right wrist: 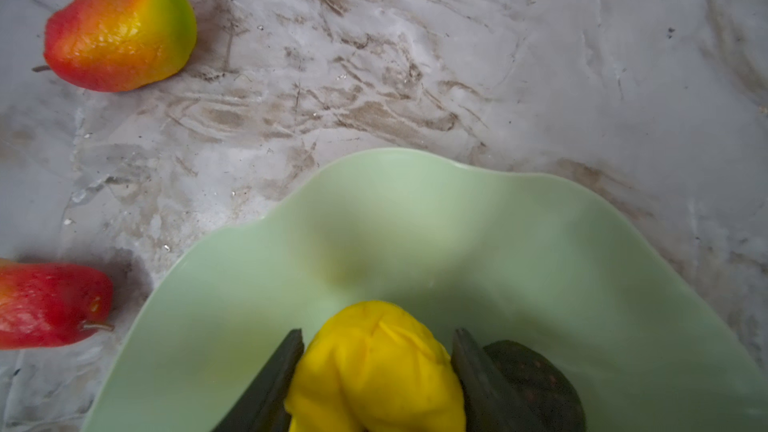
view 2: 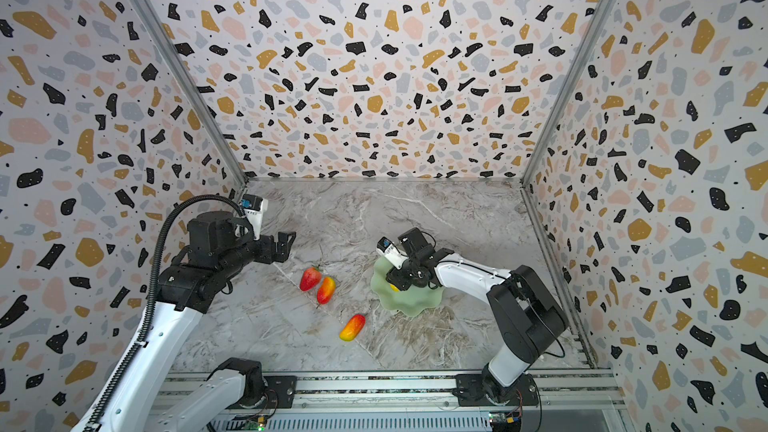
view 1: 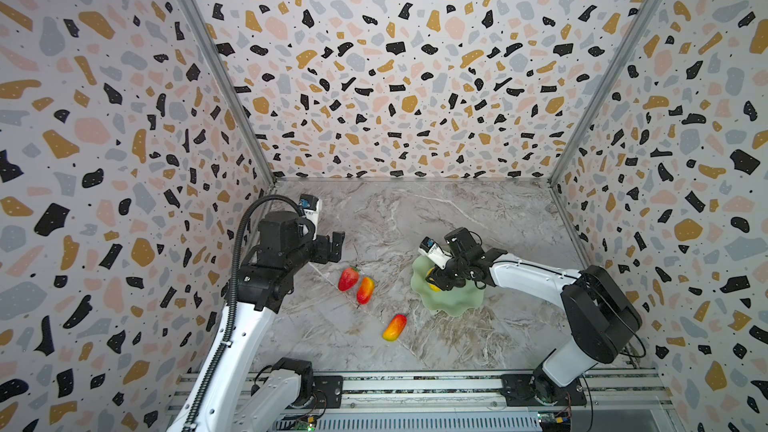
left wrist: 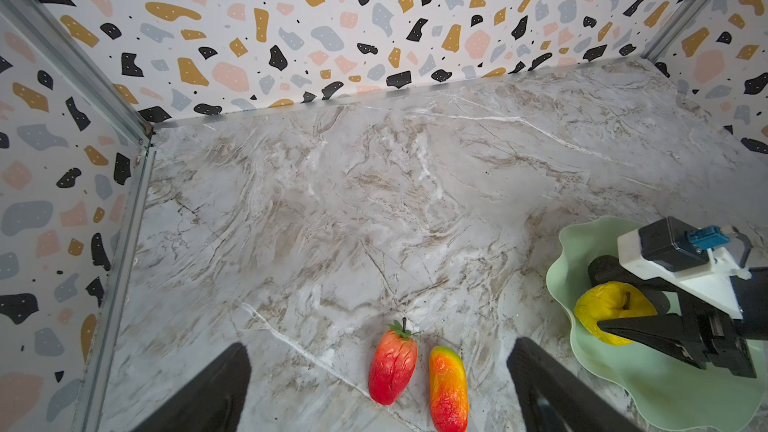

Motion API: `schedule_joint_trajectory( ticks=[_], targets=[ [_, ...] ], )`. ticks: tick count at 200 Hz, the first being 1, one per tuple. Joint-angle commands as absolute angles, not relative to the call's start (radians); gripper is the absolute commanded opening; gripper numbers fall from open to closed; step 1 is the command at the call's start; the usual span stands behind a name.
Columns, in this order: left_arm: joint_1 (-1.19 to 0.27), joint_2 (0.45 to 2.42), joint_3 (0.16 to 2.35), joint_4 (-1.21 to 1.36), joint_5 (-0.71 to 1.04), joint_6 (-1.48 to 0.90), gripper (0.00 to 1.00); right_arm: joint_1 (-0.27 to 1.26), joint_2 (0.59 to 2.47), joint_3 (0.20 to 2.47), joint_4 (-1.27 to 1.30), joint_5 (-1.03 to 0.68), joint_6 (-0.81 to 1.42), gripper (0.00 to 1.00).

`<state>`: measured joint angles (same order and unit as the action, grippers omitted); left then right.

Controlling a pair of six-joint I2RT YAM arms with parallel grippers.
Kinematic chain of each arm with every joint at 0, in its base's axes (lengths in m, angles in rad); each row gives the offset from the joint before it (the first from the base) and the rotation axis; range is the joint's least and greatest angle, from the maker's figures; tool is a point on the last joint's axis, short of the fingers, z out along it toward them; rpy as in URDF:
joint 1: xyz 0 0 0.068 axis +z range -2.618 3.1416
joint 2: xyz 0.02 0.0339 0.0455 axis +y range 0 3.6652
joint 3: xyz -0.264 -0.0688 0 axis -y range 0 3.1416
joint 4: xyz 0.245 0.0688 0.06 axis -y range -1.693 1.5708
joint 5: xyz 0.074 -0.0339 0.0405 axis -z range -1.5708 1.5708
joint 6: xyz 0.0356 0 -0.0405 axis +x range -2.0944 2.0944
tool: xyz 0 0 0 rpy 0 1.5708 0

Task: Place and organize the fake fruits in the fruit bowl
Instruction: 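Carry the yellow pear with the right gripper into the green bowl, then release the pear and grasp the red-orange mango with the right gripper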

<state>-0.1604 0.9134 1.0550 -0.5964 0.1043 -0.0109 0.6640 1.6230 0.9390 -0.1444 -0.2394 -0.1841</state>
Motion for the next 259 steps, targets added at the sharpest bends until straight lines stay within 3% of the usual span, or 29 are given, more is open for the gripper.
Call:
schedule_joint_trajectory(
  ticks=[1, 70, 191, 259],
  targets=[
    [-0.166, 0.909, 1.052, -0.556, 0.110, 0.001, 0.99, 0.669, 1.630, 0.984, -0.108, -0.242, -0.180, 0.33],
    [-0.166, 0.910, 1.051, -0.561, 0.102, 0.004, 1.00, 0.672, 1.686, 1.013, -0.094, -0.226, -0.178, 0.47],
    [-0.166, 0.919, 1.052, -0.561, 0.106, 0.006, 1.00, 0.722, 1.552, 1.129, -0.260, -0.195, -0.277, 1.00],
    [-0.166, 0.907, 1.048, -0.566, 0.114, 0.000, 1.00, 0.898, 1.717, 1.316, -0.238, -0.349, -0.360, 0.99]
  ],
)
